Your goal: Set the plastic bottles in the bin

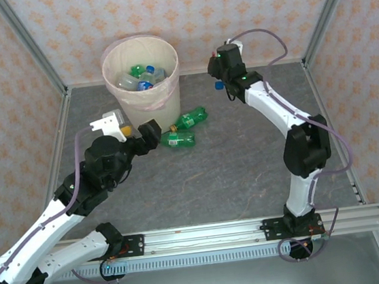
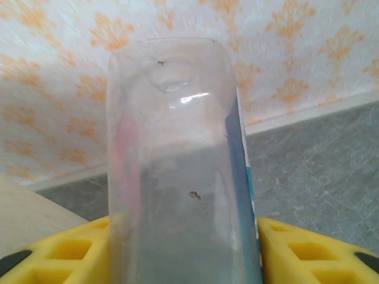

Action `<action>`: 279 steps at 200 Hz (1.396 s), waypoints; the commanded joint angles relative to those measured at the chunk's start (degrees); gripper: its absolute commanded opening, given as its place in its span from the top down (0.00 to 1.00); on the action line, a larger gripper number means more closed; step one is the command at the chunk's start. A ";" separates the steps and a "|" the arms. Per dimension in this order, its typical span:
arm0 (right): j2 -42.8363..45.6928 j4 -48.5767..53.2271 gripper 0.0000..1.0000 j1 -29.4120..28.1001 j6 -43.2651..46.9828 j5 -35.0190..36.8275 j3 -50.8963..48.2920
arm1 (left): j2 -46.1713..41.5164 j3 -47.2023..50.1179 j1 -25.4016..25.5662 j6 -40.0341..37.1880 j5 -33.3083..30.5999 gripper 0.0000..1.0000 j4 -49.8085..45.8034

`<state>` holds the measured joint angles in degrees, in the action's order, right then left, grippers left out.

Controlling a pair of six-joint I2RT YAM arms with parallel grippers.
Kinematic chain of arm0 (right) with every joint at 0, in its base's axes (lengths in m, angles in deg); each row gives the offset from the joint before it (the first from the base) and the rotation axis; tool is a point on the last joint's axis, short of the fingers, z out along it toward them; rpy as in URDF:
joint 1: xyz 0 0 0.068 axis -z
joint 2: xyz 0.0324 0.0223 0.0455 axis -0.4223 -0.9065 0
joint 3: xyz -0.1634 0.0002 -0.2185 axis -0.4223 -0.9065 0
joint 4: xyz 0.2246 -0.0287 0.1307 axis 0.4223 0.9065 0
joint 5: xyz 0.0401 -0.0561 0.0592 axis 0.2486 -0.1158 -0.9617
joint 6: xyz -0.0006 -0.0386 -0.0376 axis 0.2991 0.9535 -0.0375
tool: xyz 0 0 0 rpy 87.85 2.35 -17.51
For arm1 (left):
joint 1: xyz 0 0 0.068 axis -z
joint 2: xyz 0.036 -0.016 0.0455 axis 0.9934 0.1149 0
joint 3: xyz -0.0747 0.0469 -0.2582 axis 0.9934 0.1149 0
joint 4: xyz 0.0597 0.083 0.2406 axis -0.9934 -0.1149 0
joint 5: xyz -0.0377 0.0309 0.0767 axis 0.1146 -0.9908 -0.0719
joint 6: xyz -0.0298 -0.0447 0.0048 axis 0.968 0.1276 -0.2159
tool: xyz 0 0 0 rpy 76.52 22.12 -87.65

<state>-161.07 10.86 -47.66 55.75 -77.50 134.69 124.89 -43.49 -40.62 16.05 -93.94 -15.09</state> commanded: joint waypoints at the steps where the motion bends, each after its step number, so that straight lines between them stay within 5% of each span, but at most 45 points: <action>1: 4.64 -2.99 0.48 -1.23 -0.83 -0.33 -0.15 | -1.74 -3.05 0.37 0.04 -8.17 0.01 -3.58; 65: 7.97 -3.78 0.49 -6.95 -1.23 -1.57 6.43 | -5.80 -6.37 0.32 -2.21 -17.44 0.01 -6.15; 137: -0.70 -2.95 0.49 -12.42 -5.39 -5.41 22.96 | -8.86 -6.83 0.30 -1.94 -21.12 0.01 -7.99; 209: -14.45 -4.32 0.50 -17.39 -9.55 -7.45 40.27 | -10.81 -6.44 0.29 -1.89 -19.96 0.01 -9.27; 279: -20.78 -12.98 0.49 -18.97 -13.58 -8.95 42.87 | -12.04 -5.54 0.32 -1.65 -17.92 0.01 -10.02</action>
<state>-180.22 3.84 -66.10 44.13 -85.58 174.40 113.70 -49.41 -40.62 14.67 -112.44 -22.94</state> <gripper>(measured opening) 0.509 0.991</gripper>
